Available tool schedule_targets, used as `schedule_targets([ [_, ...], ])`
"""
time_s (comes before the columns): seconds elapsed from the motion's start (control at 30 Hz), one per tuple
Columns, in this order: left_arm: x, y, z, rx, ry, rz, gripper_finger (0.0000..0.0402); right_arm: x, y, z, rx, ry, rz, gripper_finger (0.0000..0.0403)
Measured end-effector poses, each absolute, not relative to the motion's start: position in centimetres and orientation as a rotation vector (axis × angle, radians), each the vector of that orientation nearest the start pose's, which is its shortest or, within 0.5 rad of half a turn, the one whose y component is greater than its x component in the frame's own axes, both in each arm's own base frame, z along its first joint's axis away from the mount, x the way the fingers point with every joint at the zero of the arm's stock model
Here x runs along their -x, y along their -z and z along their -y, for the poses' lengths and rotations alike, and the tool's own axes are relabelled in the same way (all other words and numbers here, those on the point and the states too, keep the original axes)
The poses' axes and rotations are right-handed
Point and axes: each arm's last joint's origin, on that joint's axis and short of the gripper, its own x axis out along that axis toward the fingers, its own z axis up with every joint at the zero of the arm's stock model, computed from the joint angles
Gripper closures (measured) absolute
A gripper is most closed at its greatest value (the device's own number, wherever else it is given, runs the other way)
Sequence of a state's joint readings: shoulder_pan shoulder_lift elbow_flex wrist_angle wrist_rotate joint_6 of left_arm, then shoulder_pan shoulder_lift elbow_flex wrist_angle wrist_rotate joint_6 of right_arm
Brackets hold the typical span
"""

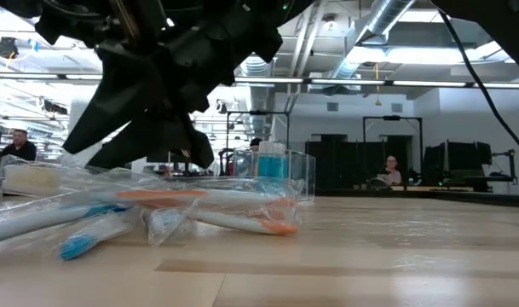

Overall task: Pick & Place toothbrushing station
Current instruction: Put the bottom orange toothbrush into the right section of the transparent organizer

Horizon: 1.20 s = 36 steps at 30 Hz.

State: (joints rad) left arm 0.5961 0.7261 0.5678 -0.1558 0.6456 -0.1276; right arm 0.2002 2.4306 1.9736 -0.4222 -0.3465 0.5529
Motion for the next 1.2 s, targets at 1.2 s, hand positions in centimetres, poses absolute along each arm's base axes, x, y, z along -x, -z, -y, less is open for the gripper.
schedule_targets([
  [1.2,-14.3,-27.1,-7.6,0.312,0.033,-0.259,0.027,-51.6,-14.2,-10.4,-0.574,-0.31,-1.034,0.0395],
])
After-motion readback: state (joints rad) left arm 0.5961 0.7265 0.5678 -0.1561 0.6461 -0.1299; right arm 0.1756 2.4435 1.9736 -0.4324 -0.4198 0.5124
